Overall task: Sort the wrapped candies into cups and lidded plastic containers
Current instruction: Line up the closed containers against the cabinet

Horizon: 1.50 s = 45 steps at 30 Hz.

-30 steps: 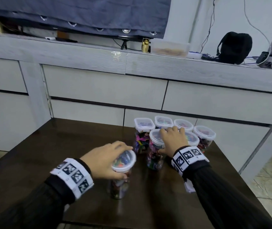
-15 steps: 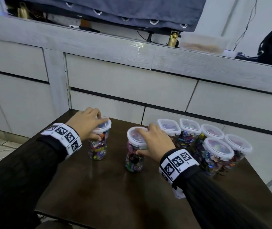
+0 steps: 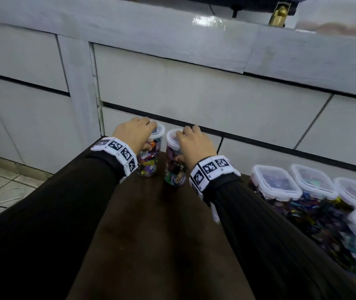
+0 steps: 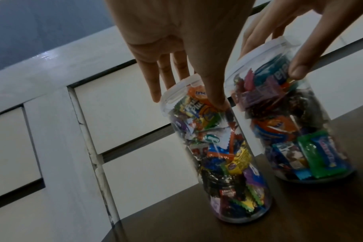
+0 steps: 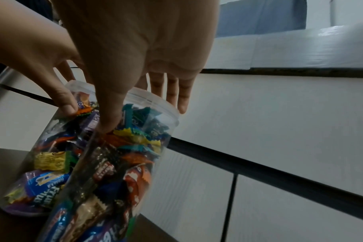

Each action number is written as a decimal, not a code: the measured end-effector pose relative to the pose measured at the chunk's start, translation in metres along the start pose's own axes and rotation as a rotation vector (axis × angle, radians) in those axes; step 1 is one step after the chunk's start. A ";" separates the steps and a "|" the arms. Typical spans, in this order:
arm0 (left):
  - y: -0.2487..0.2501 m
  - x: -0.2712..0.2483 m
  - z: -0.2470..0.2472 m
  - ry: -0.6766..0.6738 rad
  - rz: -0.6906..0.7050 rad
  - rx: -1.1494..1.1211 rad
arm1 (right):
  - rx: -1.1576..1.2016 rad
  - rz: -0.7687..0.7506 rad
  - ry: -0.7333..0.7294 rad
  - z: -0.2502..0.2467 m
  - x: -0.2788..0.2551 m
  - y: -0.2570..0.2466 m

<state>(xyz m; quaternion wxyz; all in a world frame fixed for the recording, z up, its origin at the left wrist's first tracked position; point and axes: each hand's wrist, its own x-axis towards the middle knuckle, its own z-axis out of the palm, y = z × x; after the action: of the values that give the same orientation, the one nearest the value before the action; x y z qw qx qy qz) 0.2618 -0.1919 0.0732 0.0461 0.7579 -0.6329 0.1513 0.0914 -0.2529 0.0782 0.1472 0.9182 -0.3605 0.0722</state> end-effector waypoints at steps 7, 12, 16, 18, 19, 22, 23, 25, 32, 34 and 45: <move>-0.015 0.043 0.028 0.038 -0.022 -0.065 | -0.034 0.041 0.033 0.023 0.060 0.008; -0.018 0.055 0.038 0.064 -0.023 -0.108 | -0.041 0.020 0.046 0.030 0.070 0.011; -0.018 0.058 0.035 0.050 -0.030 -0.130 | -0.045 0.033 0.037 0.026 0.069 0.009; -0.017 0.059 0.031 0.003 -0.035 -0.155 | -0.019 0.042 0.011 0.024 0.065 0.006; -0.016 0.059 0.028 -0.031 -0.048 -0.166 | 0.011 0.049 -0.005 0.022 0.060 0.004; -0.008 0.052 0.016 -0.050 -0.143 -0.255 | 0.113 0.085 0.005 0.014 0.041 0.004; -0.003 0.048 0.011 -0.003 -0.162 -0.301 | 0.137 0.094 0.025 0.009 0.033 0.007; 0.013 0.036 -0.002 0.126 -0.124 -0.366 | 0.181 0.106 0.063 -0.005 0.013 0.017; 0.120 -0.010 -0.064 0.148 0.269 -0.479 | 0.349 0.312 0.037 -0.061 -0.080 0.097; 0.158 -0.020 -0.074 0.048 0.358 -0.447 | 0.339 0.404 0.013 -0.070 -0.110 0.128; 0.270 -0.039 -0.060 -0.147 0.443 -0.198 | 0.071 0.534 -0.347 -0.054 -0.202 0.187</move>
<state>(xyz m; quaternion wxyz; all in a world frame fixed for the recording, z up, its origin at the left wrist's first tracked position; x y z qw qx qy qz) -0.0170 -0.1918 0.0857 0.0396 0.6012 -0.7971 0.0394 -0.1849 -0.2362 0.1218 0.0273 0.7944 -0.6056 -0.0370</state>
